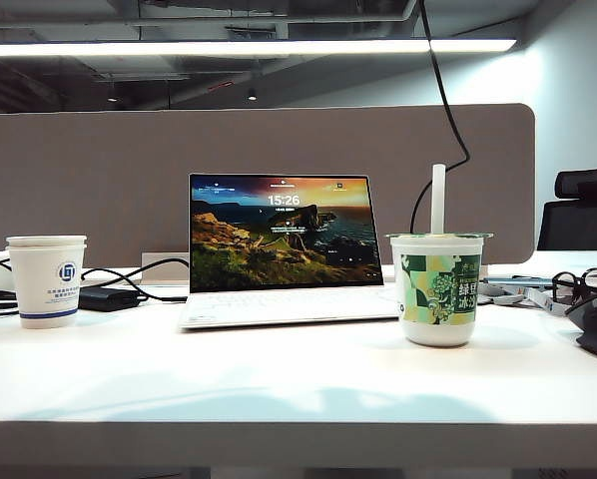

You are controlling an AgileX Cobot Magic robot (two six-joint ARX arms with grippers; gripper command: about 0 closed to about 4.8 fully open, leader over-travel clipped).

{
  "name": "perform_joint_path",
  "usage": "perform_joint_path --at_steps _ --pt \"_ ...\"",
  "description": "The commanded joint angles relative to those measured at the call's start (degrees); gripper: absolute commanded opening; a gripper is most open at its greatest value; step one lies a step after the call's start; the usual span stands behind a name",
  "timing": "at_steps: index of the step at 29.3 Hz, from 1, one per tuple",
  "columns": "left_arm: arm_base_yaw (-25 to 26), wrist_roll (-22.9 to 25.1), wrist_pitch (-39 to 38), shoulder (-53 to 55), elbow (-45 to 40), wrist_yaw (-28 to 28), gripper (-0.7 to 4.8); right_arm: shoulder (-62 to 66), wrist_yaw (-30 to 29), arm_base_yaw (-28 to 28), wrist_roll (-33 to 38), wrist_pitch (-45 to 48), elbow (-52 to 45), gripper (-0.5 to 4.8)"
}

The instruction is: Pick up the black phone, pick up the charger plug, insert the charger plug into the phone's charging port, and finally place the connected phone back on the desk.

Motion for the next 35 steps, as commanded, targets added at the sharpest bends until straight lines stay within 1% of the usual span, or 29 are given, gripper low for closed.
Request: perform_joint_path --at_steps 1,13,18,24,31,35 --pt "0.07 -0.20 4.59 -0.39 0.72 -1.77 -0.07 0.02 -1.88 0.33 -0.44 -1.95 -0.13 -0.05" --pt "0.07 -0.15 4.85 -0.39 0.72 -4.68 -0.07 -0.70 -1.16 0.31 -1.09 -4.44 -0.13 -0.05" --pt "0.07 -0.15 4.85 -0.39 0.72 -4.66 -0.06 -1.09 0.09 0.31 -2.34 -4.46 -0.13 -0.05" --pt "0.07 -0.17 4.74 -0.39 0.72 -3.17 -0.07 -1.25 -0.42 0.31 -3.19 -4.50 -0.13 -0.05" --pt "0.07 -0.15 4.76 -0.39 0.72 -3.23 -0.07 -1.42 -0.59 0.31 -3.58 -4.90 -0.13 -0.05" --pt "0.07 0.94 4.63 -0.39 0.70 -3.02 -0.07 -2.05 0.52 0.28 -3.85 -4.72 -0.11 -0.05"
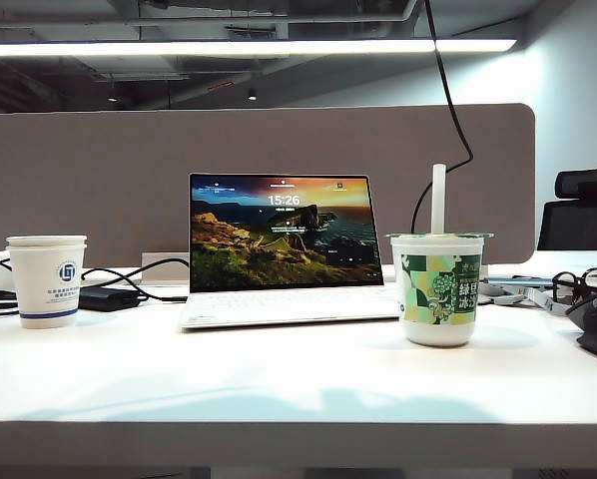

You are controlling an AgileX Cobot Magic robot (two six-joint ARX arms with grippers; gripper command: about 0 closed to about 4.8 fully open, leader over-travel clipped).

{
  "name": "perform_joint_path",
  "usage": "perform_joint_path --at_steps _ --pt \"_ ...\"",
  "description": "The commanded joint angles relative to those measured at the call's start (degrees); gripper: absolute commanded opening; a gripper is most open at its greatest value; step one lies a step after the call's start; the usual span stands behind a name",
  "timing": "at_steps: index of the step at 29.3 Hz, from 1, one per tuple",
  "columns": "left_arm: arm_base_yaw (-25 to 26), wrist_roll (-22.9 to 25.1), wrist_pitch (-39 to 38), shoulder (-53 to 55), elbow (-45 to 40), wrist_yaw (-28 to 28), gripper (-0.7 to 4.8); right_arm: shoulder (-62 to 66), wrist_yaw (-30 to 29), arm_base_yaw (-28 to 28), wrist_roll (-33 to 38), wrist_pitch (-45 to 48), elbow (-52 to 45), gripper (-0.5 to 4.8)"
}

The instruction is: Pick up the black phone, pick up the charger plug, insert the charger plug into the phone's charging port, and finally place the connected phone back on the desk.

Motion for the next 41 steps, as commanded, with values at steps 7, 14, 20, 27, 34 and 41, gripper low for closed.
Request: perform_joint_path --at_steps 7,14,20,27,34,41 --pt "0.17 0.85 4.35 -0.37 0.74 -1.14 -0.07 -0.90 -0.76 0.31 -0.28 -1.57 -0.11 -0.05" --pt "0.17 0.85 4.37 -0.37 0.74 -1.14 -0.07 -0.90 -0.48 0.31 -0.28 -1.57 -0.13 -0.05" --pt "0.13 2.56 4.35 -0.39 0.74 -0.66 -0.06 -0.90 -0.37 0.31 -0.28 -1.60 -0.13 -0.05" --pt "0.13 5.81 4.37 -0.39 0.74 -3.21 -0.07 -0.92 -0.39 0.33 -0.28 -1.60 -0.13 -0.05" --pt "0.13 6.86 4.31 -0.39 0.74 -4.35 -0.07 -1.03 -0.57 0.33 -0.28 -1.55 -0.13 -0.05" --pt "0.13 6.84 4.31 -0.39 0.74 -4.59 -0.07 -1.03 -0.98 0.33 -1.07 -1.44 -0.13 -0.05"
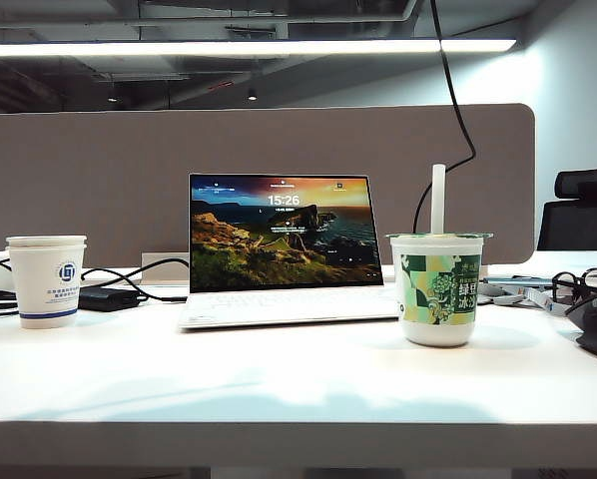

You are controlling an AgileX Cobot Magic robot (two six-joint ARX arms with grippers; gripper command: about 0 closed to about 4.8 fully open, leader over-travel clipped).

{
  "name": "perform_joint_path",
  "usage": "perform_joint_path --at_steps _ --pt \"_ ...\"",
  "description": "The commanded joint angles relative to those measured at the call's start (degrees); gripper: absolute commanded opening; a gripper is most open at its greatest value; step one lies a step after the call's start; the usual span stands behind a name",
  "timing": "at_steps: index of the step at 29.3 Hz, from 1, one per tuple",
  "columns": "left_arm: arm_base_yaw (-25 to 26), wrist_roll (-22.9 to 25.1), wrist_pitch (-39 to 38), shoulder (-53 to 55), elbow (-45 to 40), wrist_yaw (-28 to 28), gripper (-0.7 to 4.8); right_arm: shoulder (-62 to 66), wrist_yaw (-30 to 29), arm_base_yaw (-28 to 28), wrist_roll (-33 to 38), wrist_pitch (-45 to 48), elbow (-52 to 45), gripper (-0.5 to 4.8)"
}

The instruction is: Pick up the black phone, pick up the charger plug, insert the charger plug into the phone's charging port, and finally place the connected phone back on the desk.

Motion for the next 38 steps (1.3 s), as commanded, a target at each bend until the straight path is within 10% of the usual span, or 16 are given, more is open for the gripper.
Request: perform_joint_path --at_steps 1,38 --pt "0.11 -0.24 4.09 -0.42 0.74 -1.49 -0.07 -0.09 -1.81 0.33 -1.38 -1.03 -0.11 -0.05" --pt "0.11 -0.90 2.40 -0.42 0.72 8.76 -0.07 -2.47 -3.41 0.28 -1.49 8.35 -0.11 -0.05"
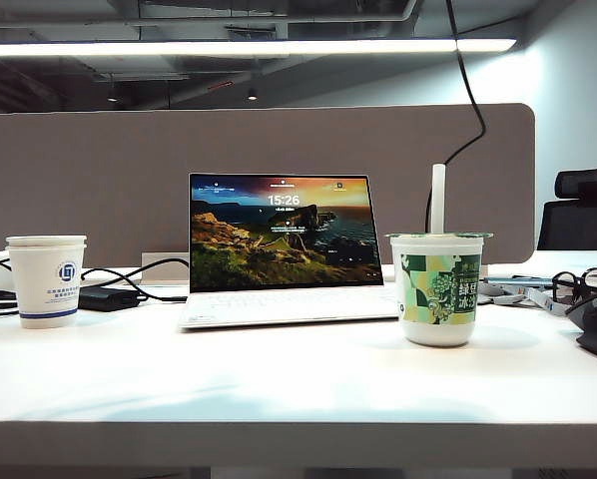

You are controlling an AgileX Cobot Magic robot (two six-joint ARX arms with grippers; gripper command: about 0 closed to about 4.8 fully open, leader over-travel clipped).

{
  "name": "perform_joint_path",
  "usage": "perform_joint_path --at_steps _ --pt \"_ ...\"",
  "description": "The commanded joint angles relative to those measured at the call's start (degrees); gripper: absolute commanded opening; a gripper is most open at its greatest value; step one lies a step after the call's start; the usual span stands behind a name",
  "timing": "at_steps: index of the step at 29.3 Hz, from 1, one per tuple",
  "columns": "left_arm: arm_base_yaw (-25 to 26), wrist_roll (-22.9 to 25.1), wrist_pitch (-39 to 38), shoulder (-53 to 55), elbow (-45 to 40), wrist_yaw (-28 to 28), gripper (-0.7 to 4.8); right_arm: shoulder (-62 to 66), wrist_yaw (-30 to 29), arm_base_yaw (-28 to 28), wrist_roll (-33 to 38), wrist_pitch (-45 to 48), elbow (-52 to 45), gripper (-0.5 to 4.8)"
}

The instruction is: Pick up the black phone, pick up the charger plug, insert the charger plug into the phone's charging port, and finally place the connected phone back on the desk.

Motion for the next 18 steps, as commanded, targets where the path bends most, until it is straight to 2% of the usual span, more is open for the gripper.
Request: perform_joint_path --at_steps 1,9,18 --pt "-0.09 -0.15 2.05 -0.35 0.55 3.80 -0.07 -0.20 -0.50 0.04 0.02 3.23 0.20 -0.05" --pt "-0.09 -0.17 2.05 -0.35 0.55 5.51 -0.07 0.37 -2.75 0.04 0.07 4.02 0.20 -0.05" --pt "-0.09 -0.17 2.03 -0.35 0.55 6.36 -0.07 1.31 -2.69 0.04 0.07 3.98 0.20 -0.05"
